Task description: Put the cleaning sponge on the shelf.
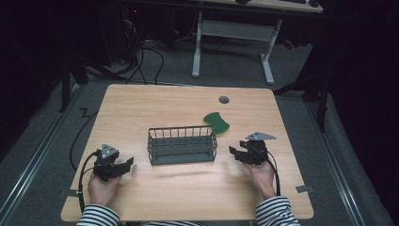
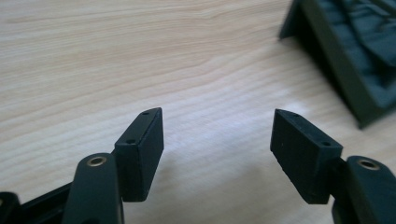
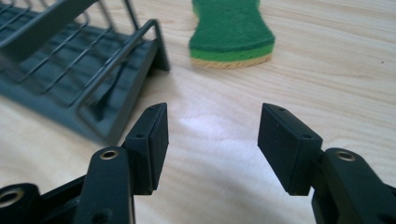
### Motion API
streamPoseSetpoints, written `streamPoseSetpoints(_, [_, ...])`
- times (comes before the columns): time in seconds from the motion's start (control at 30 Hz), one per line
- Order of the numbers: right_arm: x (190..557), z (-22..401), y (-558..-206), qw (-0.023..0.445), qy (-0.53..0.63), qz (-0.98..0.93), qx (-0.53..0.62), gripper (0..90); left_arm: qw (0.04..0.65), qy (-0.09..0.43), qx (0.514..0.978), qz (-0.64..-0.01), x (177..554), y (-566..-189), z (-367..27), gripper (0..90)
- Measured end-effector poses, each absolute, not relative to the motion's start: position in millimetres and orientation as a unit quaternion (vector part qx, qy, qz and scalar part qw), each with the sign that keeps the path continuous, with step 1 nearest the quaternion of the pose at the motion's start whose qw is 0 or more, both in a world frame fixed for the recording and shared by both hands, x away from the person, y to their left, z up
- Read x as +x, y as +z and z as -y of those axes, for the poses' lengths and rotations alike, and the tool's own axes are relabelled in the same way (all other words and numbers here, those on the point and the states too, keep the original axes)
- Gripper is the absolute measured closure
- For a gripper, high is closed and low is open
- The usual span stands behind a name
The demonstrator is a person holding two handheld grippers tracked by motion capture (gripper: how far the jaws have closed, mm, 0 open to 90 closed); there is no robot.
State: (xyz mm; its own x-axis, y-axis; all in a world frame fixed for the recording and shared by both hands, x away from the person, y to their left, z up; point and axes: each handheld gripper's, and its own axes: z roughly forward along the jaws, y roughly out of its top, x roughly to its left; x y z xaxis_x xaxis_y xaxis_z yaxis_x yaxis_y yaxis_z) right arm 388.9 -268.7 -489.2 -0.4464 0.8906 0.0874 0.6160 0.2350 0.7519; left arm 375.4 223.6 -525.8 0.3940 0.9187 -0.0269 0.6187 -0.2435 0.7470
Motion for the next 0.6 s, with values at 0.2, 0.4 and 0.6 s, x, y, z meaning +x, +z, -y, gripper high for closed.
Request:
streamPoseSetpoints(0.2, [416.6, 264.7, -484.2, 0.181, 0.373, -0.754, 0.51, 37.8, 0.333, 0.222, 0.762, -0.509, 383.7, -535.2, -224.7, 33.8])
streamPoseSetpoints(0.4, [456.3, 262.3, -485.4, 0.179, 0.337, -0.753, 0.535, 28.5, 0.341, 0.222, 0.759, -0.509, 382.7, -537.0, -226.5, 30.9])
streamPoseSetpoints(0.6, [495.8, 246.0, -475.1, 0.172, 0.307, -0.775, 0.525, 25.3, 0.342, 0.221, 0.759, -0.509, 382.7, -537.1, -226.2, 30.0])
